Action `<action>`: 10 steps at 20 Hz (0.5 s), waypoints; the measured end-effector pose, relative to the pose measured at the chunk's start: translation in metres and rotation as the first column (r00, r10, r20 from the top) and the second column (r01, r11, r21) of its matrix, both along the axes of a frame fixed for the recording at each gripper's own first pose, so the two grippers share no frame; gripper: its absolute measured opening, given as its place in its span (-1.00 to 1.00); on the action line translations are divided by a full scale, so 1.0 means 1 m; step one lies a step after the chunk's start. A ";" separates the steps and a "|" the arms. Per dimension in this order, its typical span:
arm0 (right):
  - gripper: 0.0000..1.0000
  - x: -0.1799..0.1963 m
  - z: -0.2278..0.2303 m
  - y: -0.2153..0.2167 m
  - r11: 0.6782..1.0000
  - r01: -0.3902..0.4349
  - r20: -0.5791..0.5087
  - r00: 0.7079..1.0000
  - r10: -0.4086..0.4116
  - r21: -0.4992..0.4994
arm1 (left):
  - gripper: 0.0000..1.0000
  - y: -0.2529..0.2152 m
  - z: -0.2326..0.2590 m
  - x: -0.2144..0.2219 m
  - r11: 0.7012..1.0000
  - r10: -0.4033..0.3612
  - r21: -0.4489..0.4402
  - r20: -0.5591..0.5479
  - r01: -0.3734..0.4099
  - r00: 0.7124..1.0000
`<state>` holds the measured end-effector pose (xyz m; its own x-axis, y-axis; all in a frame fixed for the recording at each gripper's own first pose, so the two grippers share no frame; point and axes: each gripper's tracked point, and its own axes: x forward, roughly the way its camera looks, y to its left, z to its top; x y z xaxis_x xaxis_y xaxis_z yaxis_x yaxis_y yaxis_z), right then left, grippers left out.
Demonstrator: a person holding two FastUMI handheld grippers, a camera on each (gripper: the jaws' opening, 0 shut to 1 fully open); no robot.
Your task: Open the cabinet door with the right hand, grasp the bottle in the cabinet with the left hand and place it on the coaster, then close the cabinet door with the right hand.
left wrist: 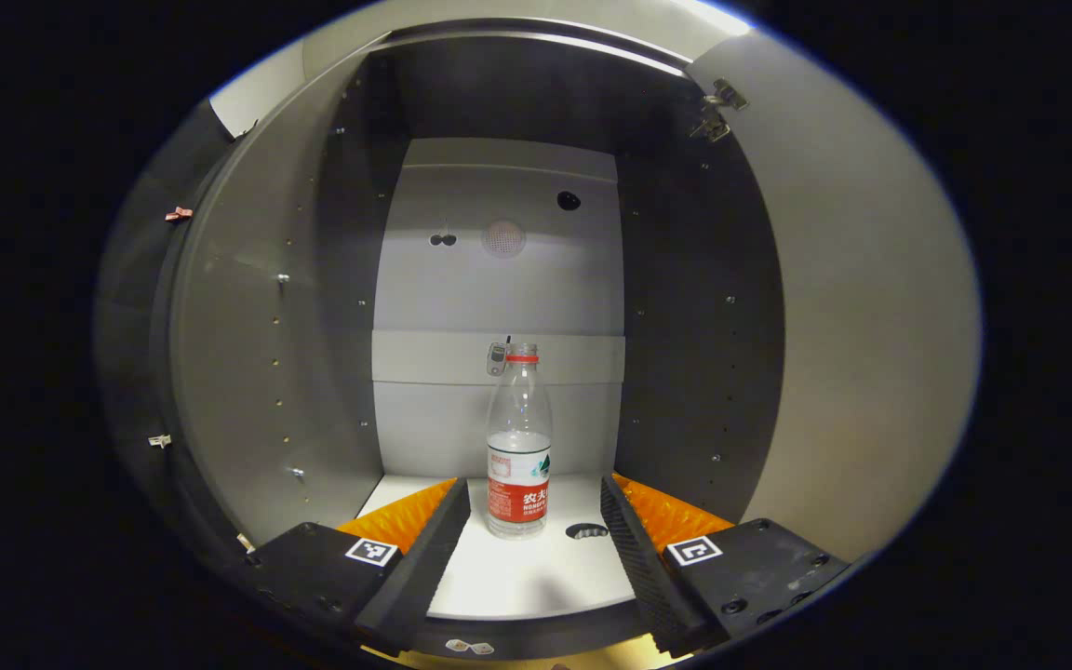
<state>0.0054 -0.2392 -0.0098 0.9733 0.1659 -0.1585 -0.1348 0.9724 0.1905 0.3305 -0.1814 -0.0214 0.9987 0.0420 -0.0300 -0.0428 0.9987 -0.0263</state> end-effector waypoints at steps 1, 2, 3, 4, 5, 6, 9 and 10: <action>0.03 -0.004 0.002 -0.005 1.000 0.007 -0.003 1.000 -0.007 0.011 | 0.79 0.003 -0.001 0.009 1.000 0.011 -0.008 -0.001 -0.011 1.000; 0.05 -0.011 0.005 -0.009 1.000 0.016 -0.003 1.000 -0.016 0.022 | 0.79 0.007 -0.001 0.017 1.000 0.021 -0.012 -0.004 -0.022 1.000; 0.20 -0.019 0.011 -0.010 0.999 0.021 0.008 1.000 -0.021 0.034 | 0.79 0.011 0.000 0.025 0.999 0.031 -0.016 -0.005 -0.031 1.000; 0.27 -0.026 0.016 -0.015 0.999 0.040 0.022 0.999 -0.041 0.037 | 0.79 0.014 0.002 0.033 0.999 0.038 -0.017 -0.003 -0.038 0.999; 0.46 -0.032 0.021 -0.027 0.996 0.081 0.031 0.996 -0.082 0.029 | 0.79 0.017 0.003 0.041 0.999 0.042 -0.016 -0.003 -0.042 0.999; 0.62 -0.034 0.022 -0.041 0.991 0.130 0.034 0.991 -0.130 0.017 | 0.79 0.019 0.003 0.049 0.999 0.044 -0.014 -0.004 -0.044 0.999; 0.87 -0.033 0.013 -0.077 0.967 0.255 0.015 0.967 -0.255 -0.009 | 0.79 0.015 -0.003 0.070 1.000 0.014 0.001 -0.027 -0.014 1.000; 0.86 -0.032 0.011 -0.088 0.958 0.285 0.005 0.958 -0.285 -0.009 | 0.79 0.012 -0.005 0.075 1.000 0.005 0.008 -0.033 -0.005 0.999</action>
